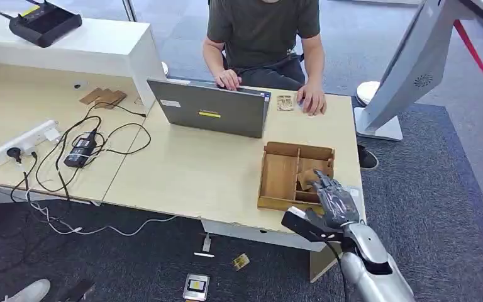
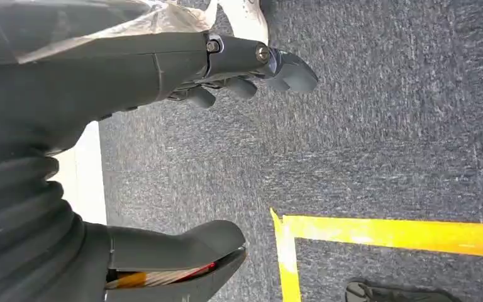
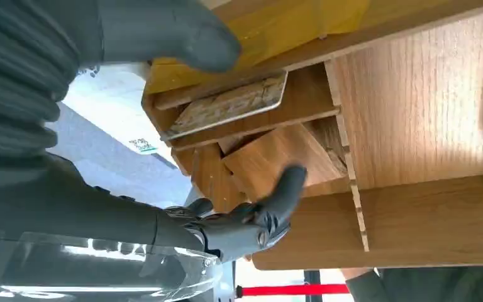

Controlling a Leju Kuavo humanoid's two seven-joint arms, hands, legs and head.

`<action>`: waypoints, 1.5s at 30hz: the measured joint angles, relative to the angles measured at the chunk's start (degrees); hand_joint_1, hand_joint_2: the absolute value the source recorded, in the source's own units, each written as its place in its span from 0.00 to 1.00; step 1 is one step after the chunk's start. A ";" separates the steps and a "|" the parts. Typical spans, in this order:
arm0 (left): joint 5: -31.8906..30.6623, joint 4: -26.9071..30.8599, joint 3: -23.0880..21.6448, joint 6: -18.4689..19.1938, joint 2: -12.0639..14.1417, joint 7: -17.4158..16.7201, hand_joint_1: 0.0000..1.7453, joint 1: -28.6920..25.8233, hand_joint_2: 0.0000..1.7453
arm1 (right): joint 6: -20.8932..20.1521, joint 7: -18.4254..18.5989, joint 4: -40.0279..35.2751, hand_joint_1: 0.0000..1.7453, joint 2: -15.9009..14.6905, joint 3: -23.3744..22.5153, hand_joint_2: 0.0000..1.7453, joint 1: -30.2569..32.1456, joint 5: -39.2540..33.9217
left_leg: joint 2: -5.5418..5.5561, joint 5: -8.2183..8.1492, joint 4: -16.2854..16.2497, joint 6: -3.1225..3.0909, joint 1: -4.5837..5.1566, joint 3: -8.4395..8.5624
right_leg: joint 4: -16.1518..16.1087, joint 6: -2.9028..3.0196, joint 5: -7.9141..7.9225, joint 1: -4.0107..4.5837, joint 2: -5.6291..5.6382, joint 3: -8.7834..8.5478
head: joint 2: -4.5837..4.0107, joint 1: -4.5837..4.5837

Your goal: Pass the card to the sensor for recognition and then transmit it.

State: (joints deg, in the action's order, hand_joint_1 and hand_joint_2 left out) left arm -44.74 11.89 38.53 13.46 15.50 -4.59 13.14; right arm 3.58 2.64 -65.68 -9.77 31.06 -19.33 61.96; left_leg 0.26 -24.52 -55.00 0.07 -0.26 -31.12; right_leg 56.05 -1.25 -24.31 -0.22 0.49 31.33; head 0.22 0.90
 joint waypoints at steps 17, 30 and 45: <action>-0.24 0.00 0.00 0.48 -0.02 0.50 0.00 0.09 1.00 | -0.63 -0.79 1.27 1.00 0.04 0.00 1.00 -0.32 -0.29 | 0.00 0.00 0.00 0.00 0.00 0.01 | 0.00 0.00 0.00 0.00 0.00 0.00 | 0.00 0.00; -1.22 0.00 0.04 0.33 -0.04 1.18 0.00 0.13 1.00 | -6.14 -4.35 -11.15 1.00 -2.89 -4.24 1.00 -6.79 -3.68 | -0.09 0.02 -0.02 0.00 0.02 0.03 | 0.00 0.00 0.08 -0.02 0.01 0.02 | 0.00 0.00; -6.07 0.00 -0.52 1.03 -2.27 -2.27 0.00 5.00 1.00 | -4.61 -12.72 12.51 1.00 3.71 -8.48 1.00 -36.67 -23.17 | -0.02 0.27 -0.02 0.06 0.01 -0.22 | 0.08 0.11 0.28 -0.01 0.00 0.26 | 0.00 0.02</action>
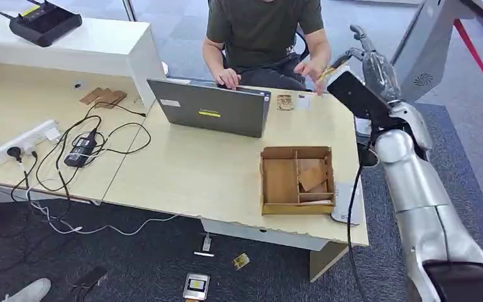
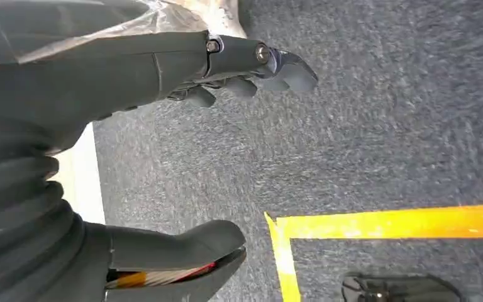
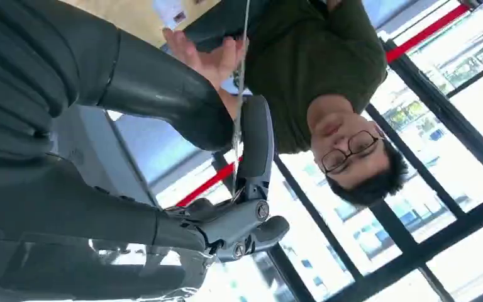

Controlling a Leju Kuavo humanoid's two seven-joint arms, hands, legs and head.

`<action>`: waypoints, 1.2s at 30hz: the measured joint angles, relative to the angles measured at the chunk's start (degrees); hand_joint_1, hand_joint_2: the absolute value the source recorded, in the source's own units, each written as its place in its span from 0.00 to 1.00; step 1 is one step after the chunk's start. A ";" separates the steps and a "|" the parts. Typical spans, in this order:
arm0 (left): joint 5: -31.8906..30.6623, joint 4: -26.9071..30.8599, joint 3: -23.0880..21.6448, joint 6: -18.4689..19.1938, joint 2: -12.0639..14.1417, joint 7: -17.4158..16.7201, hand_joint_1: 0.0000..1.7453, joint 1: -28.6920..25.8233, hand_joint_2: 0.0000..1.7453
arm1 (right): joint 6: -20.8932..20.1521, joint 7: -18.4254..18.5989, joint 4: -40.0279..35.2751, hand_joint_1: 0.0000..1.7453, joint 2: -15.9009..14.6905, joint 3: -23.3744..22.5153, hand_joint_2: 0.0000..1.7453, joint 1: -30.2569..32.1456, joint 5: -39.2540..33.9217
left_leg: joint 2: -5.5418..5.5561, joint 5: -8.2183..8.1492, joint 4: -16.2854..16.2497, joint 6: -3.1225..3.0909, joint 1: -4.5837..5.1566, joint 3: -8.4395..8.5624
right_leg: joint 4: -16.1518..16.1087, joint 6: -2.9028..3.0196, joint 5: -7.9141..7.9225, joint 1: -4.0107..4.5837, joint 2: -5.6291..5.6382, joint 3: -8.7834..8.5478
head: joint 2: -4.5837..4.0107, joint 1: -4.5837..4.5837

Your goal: Pass the card to the sensor for recognition and then transmit it.

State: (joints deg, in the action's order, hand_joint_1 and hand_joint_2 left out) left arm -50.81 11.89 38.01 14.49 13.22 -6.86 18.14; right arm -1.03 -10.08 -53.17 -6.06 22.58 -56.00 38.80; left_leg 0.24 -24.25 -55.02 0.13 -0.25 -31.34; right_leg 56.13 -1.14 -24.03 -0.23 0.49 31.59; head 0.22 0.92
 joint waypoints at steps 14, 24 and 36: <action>-1.95 0.00 -1.77 0.13 -2.82 -1.73 0.00 2.13 1.00 | 0.44 7.76 24.76 1.00 5.45 -2.43 1.00 -9.96 -2.10 | -0.04 -0.03 -0.03 -0.02 0.00 -0.05 | -0.02 0.00 0.00 0.00 0.02 0.08 | 0.00 -0.02; -1.12 0.00 -1.92 0.15 -3.19 -2.54 0.00 2.40 1.00 | 2.32 8.88 29.69 0.00 7.43 -2.47 1.00 -10.85 -1.58 | -0.04 -0.02 -0.03 -0.02 -0.01 -0.05 | 0.00 0.00 0.00 0.01 0.02 0.07 | 0.00 -0.02; 0.50 0.00 -1.81 -0.83 -2.60 -1.29 0.00 0.85 1.00 | 10.02 1.79 32.47 0.00 4.22 -8.53 1.00 -13.30 -15.20 | 0.01 -0.03 -0.08 -0.03 0.01 -0.04 | -0.07 -0.01 0.00 0.00 0.00 0.12 | 0.00 0.00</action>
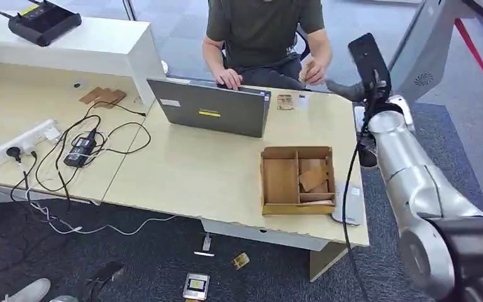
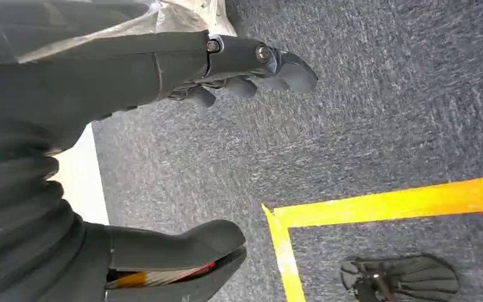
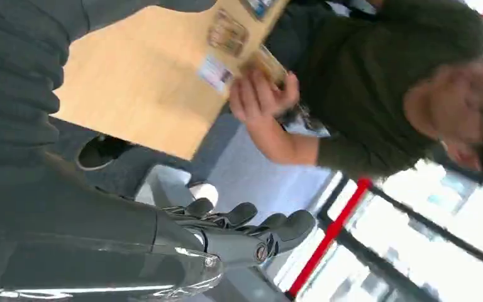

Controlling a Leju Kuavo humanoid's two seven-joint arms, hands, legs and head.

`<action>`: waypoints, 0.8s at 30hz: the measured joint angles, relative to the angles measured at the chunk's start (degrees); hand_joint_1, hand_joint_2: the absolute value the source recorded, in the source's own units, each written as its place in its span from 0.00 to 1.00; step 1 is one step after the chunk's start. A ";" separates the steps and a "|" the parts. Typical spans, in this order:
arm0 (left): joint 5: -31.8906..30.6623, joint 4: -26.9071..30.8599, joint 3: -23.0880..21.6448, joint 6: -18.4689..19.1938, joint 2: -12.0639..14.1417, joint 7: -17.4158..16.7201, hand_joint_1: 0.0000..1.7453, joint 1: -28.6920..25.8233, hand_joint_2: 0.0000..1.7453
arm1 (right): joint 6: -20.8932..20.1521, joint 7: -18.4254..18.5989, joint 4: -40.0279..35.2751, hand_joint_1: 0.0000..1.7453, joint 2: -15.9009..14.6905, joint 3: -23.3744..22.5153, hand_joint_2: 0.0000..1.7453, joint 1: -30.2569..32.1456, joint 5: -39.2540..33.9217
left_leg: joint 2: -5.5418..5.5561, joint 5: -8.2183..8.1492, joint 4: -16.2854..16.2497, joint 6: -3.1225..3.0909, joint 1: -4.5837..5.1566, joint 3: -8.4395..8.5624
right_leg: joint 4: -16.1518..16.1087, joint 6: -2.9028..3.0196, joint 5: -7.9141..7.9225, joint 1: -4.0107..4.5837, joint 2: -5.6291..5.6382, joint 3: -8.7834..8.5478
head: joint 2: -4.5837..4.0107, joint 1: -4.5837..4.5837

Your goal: Pass the card to the sensor for recognition and then transmit it.

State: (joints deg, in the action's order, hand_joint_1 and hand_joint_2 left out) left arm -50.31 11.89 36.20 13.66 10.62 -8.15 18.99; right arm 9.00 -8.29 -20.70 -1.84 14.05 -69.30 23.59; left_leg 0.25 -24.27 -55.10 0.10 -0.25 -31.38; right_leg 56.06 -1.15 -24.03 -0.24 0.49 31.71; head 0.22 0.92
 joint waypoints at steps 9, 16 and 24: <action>2.80 0.00 1.09 -3.45 1.25 3.96 0.00 -4.83 1.00 | 15.74 -5.43 0.70 0.00 -14.93 -17.25 1.00 10.20 -23.68 | 0.00 -0.35 -0.01 -0.18 -0.11 0.29 | -0.41 -0.10 -0.08 0.12 0.00 -0.51 | 0.00 -0.04; 2.18 0.00 2.36 -3.19 2.16 4.11 0.00 -6.95 1.00 | 2.67 12.26 2.80 0.00 -22.25 -25.76 1.00 36.46 -23.09 | 0.74 -0.59 0.02 -0.22 -0.37 0.42 | -0.60 -0.28 -0.44 0.30 -0.57 -0.94 | 0.00 0.02; 0.28 0.00 2.38 -0.65 2.56 2.05 0.00 -5.01 1.00 | -15.77 26.24 6.49 0.00 -19.82 -30.38 1.00 57.40 -25.98 | 0.58 -0.83 0.13 0.03 -0.39 0.63 | -0.42 0.03 -0.75 0.38 -0.52 -1.03 | 0.00 0.04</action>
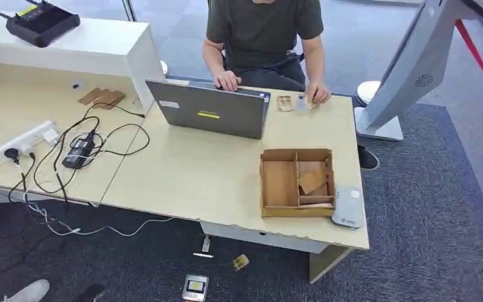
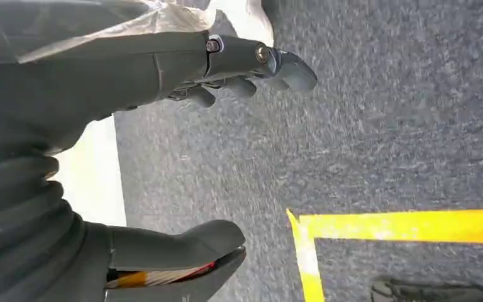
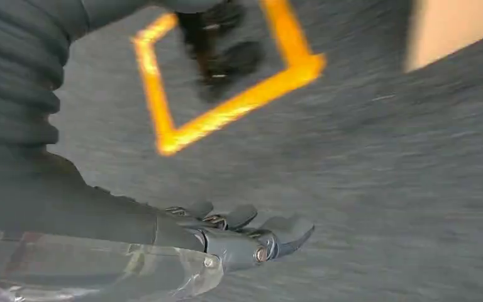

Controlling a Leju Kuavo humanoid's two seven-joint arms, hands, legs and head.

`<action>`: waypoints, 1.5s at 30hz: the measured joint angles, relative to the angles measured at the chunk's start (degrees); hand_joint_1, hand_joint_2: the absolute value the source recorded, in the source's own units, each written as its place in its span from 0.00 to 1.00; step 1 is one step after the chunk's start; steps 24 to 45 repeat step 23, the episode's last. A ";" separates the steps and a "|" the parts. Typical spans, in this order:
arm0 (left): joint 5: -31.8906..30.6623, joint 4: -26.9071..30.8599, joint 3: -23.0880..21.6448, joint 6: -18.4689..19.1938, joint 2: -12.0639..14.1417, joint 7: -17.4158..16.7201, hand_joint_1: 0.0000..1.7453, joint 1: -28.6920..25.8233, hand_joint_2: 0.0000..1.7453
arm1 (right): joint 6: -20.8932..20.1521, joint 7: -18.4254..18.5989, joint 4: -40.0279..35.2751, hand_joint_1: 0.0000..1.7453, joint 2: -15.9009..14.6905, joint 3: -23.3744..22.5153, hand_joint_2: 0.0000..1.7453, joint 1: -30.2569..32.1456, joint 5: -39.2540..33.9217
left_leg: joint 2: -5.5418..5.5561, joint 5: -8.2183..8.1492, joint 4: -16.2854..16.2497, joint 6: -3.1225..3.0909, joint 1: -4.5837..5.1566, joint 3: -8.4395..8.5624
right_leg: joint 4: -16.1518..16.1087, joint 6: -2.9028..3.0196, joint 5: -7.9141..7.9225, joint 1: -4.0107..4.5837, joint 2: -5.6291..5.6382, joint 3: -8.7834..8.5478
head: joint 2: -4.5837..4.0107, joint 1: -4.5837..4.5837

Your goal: Pass the card to the sensor for recognition and then transmit it.

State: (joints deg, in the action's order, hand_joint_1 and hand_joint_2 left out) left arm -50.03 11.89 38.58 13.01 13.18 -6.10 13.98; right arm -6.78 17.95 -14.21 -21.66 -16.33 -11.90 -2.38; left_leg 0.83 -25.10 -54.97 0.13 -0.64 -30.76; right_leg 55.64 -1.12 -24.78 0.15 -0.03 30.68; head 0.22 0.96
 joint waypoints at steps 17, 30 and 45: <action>-1.51 0.00 -0.02 -4.04 -0.26 3.58 0.00 1.74 1.00 | -7.98 -5.27 1.88 0.00 0.44 -1.11 1.00 3.14 8.75 | -0.36 0.10 -0.02 0.00 0.09 0.23 | 0.00 -0.01 0.10 -0.09 0.11 -0.15 | 0.00 -0.04; -0.35 0.00 -0.02 -2.13 -0.39 2.99 0.00 1.73 1.00 | -9.96 -4.37 2.62 0.00 1.16 -0.77 1.00 4.85 12.23 | -0.46 0.07 -0.01 0.02 0.09 0.22 | 0.02 0.00 0.10 -0.08 0.29 -0.11 | 0.00 -0.02; -0.35 0.00 -0.02 -2.13 -0.39 2.99 0.00 1.73 1.00 | -9.96 -4.37 2.62 0.00 1.16 -0.77 1.00 4.85 12.23 | -0.46 0.07 -0.01 0.02 0.09 0.22 | 0.02 0.00 0.10 -0.08 0.29 -0.11 | 0.00 -0.02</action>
